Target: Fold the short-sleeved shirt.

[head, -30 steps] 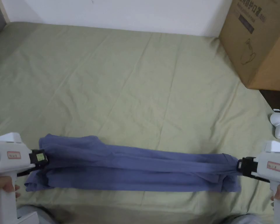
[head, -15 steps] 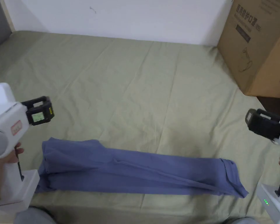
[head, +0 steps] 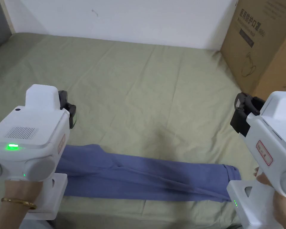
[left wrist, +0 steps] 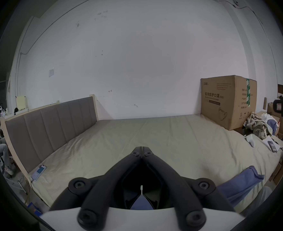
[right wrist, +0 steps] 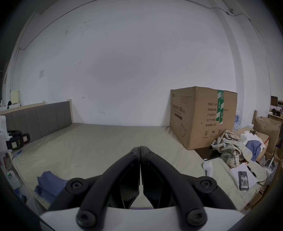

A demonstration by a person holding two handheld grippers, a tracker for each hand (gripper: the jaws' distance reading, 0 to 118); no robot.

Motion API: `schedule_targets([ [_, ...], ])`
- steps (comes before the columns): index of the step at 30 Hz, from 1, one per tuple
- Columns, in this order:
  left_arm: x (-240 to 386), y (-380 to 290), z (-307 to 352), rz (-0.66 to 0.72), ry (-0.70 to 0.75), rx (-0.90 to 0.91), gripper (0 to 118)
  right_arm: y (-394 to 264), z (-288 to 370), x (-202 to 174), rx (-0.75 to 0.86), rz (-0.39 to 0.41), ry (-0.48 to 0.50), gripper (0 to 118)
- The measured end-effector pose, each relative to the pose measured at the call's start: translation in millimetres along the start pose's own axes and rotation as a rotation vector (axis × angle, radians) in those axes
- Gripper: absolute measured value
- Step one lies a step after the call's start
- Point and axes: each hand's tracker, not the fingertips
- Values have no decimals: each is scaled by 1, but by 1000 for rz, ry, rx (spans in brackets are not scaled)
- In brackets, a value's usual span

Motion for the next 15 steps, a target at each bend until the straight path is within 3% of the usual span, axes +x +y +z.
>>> schedule_targets([
  [7, -3, 3, -7, 37, -24, -11, 0, -8, -7, 0, -29, -49, -2, 0],
  [10, -22, 7, -18, 106, -47, -94, 0, -8, -10, -3, -47, -49, 4, 0],
  [11, -32, 6, -24, 150, -65, -129, 7, -8, -10, -3, -51, -46, 2, 0],
  [12, -43, 6, -31, 207, -95, -174, 25, -9, -11, -1, -57, -46, 4, 0],
  [15, -84, 0, -50, 362, -226, -343, 103, -11, -19, -2, -80, -46, 0, 0],
])
